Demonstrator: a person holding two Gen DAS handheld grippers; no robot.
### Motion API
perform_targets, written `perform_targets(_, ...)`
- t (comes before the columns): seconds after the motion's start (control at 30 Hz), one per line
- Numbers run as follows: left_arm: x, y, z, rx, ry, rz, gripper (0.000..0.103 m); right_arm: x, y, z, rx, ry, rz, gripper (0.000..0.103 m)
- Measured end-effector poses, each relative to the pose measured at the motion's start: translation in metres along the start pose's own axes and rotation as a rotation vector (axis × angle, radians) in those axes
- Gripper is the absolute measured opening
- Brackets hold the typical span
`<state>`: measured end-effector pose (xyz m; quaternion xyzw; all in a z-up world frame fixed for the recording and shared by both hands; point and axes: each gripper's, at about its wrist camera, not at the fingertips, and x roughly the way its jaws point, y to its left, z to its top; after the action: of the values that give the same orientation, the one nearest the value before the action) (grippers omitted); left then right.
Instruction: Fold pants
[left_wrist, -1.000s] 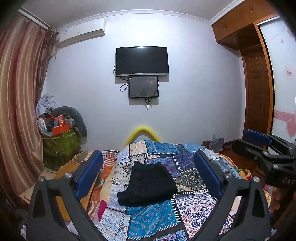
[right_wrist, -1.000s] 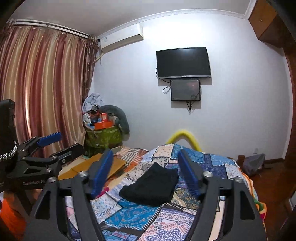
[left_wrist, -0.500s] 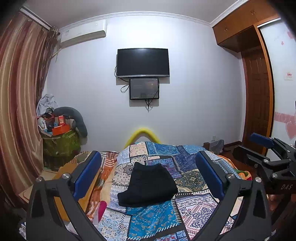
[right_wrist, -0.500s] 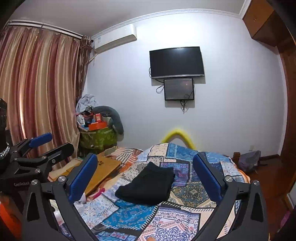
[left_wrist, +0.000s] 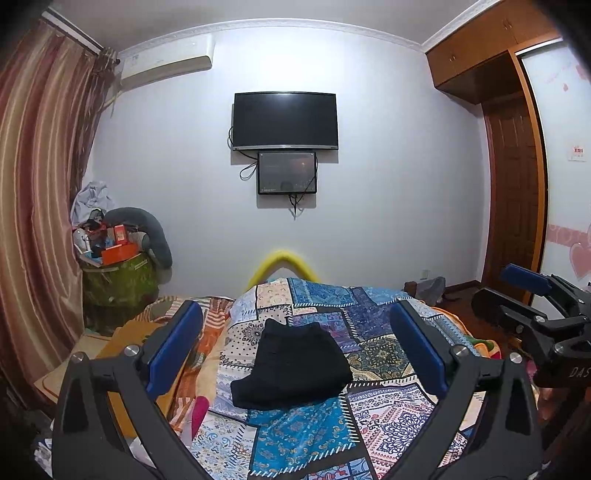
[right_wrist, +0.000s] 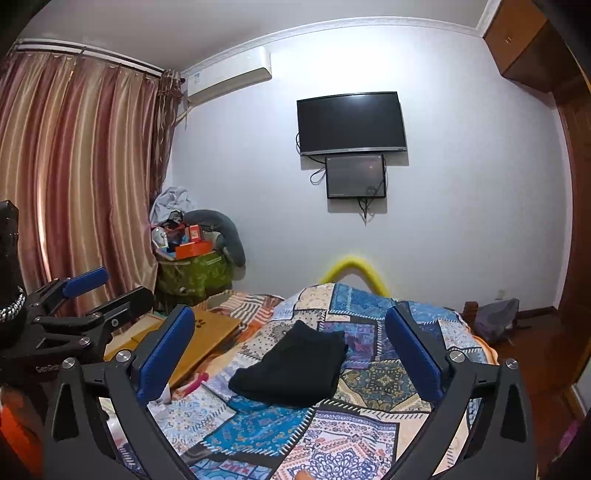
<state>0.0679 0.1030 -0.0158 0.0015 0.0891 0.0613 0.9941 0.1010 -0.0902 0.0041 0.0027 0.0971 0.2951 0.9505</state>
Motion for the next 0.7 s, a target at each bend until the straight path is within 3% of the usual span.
perform_targets(0.7,0.0090,0.0053,-0.0049,-0.008,0.017,-0.028,0.103,0.0001,-0.0067,0.0005,0.022,0.012,-0.010,0.102)
